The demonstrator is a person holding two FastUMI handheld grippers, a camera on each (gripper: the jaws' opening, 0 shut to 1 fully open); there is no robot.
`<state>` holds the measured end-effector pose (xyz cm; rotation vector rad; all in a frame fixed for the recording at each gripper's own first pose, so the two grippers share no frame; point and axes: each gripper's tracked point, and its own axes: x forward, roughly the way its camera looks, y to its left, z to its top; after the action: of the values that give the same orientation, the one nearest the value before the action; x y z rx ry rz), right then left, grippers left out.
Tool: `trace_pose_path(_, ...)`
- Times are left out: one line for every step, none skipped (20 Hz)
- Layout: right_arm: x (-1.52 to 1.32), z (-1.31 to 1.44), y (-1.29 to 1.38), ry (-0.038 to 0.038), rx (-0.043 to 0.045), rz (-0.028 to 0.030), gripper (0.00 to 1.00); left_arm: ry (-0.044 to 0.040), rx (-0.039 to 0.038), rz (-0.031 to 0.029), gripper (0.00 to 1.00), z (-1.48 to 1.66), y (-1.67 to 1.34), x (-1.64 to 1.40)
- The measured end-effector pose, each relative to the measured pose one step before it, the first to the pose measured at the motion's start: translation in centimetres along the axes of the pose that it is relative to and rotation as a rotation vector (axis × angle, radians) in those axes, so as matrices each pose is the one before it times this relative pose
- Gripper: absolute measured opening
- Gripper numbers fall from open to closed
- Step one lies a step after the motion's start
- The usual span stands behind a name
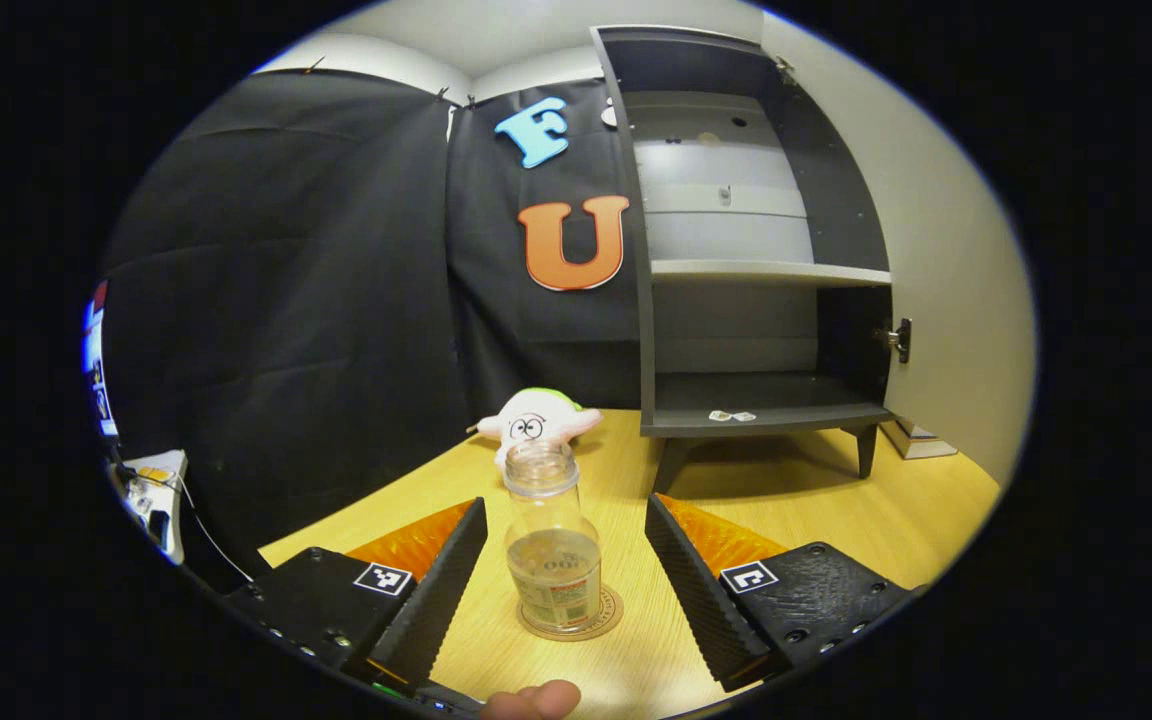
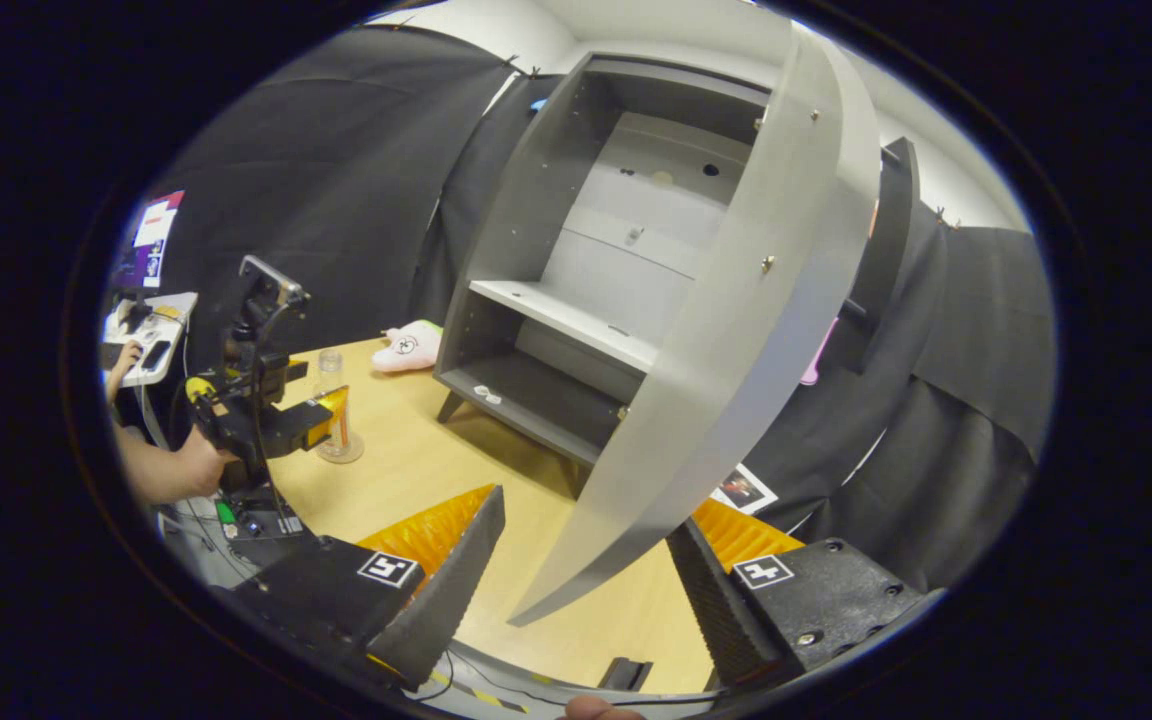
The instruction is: Open the cabinet door with the right hand, grasp the bottle in the cabinet with the left hand and place it on the coaster, then close the cabinet door with the right hand.
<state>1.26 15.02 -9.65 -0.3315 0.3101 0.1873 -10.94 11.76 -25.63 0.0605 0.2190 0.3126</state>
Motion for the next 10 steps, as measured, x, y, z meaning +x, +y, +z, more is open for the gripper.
trace_pose_path(0.041,0.062,0.028,-0.00263,0.01297,0.00338,1.0,-0.00888,0.01868,-0.00207,0.96,1.15,0.361,-0.938)
trace_pose_path(-0.025,0.131,0.305,-0.00342,0.01815,0.01574,1.0,-0.00838,0.0171,-0.00188,0.96,1.293,0.479,-0.809)
trace_pose_path(-0.016,0.17,0.113,-0.00309,0.0142,0.00603,1.0,-0.00749,0.01076,-0.00148,0.96,1.447,0.535,-0.704)
trace_pose_path(0.058,0.115,0.163,-0.00228,0.01749,0.00801,1.0,-0.0129,0.01502,-0.00194,0.96,1.64,0.571,-0.726)
trace_pose_path(-0.079,0.162,0.248,-0.00509,0.02411,0.01106,1.0,-0.01933,0.02047,0.00217,0.97,1.824,0.581,-0.564)
trace_pose_path(0.025,0.314,0.367,-0.00551,0.03655,0.01703,1.0,-0.02346,0.01891,0.00134,0.96,1.565,0.108,-0.009)
trace_pose_path(-0.079,0.356,0.625,-0.00356,0.04341,0.02464,1.0,-0.02494,0.01558,-0.00238,0.96,2.059,0.492,-0.474)
trace_pose_path(0.001,0.462,0.957,-0.00674,0.04349,0.0321,1.0,-0.02326,0.01665,0.00225,0.96,2.191,1.048,-0.963)
trace_pose_path(0.239,0.321,1.022,-0.00626,0.03691,0.0368,1.0,-0.02197,0.01465,0.00493,0.96,1.722,0.523,-0.187)
trace_pose_path(0.456,0.305,1.016,-0.00357,0.02275,0.03532,1.0,-0.02151,0.01012,0.00081,0.96,1.638,0.271,-0.109)
